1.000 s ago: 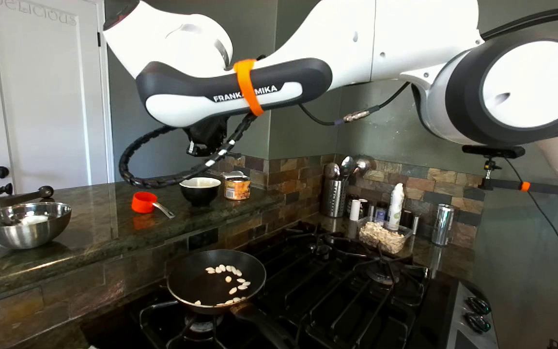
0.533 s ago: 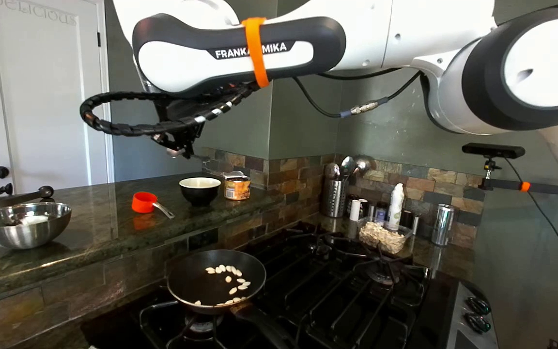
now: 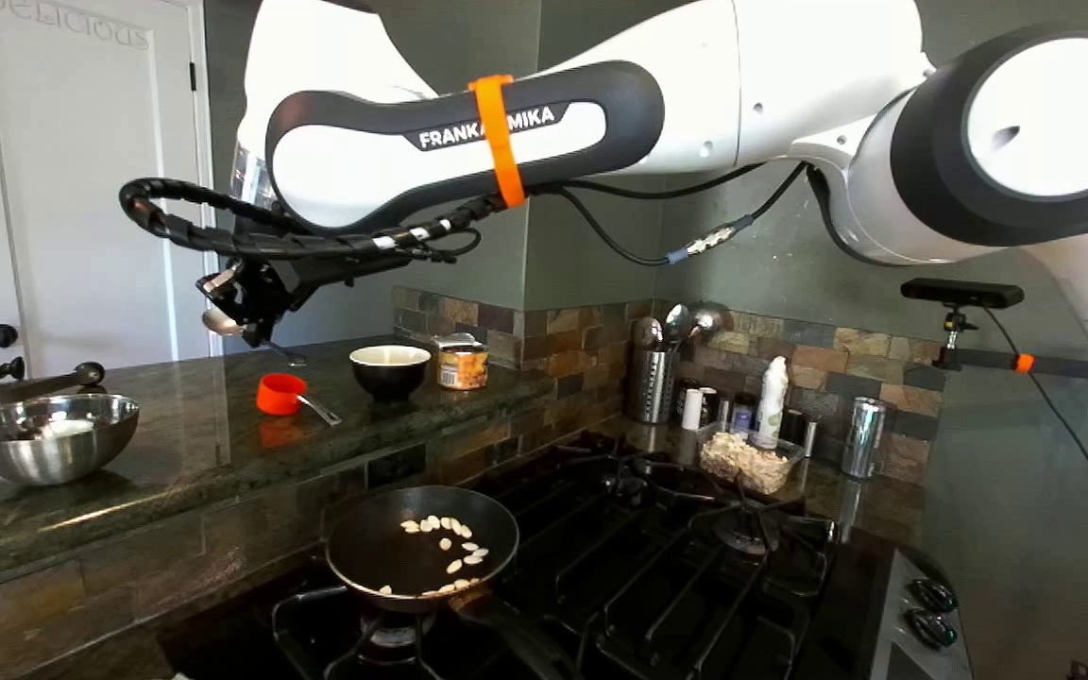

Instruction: Use the silver spoon to put some contents from the pan in the black and white bowl then place the spoon back on the counter.

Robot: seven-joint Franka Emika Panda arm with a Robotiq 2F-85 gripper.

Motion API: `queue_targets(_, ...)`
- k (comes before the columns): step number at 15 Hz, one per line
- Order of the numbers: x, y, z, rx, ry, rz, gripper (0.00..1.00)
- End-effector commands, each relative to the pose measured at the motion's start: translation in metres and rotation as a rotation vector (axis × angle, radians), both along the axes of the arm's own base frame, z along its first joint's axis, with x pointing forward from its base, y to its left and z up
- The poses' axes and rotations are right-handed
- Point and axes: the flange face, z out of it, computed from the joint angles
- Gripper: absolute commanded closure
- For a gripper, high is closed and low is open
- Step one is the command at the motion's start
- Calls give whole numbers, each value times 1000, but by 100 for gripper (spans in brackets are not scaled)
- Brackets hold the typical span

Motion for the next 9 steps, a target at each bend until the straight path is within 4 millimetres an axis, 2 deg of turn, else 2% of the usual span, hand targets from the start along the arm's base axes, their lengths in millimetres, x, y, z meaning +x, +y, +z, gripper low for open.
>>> queue_targets(1, -6, -1, -18, 144, 73, 79, 98)
queue_targets(4, -9, -4, -34, 187, 180, 108, 98)
queue_targets(9, -5, -16, -53, 127, 250, 67, 98)
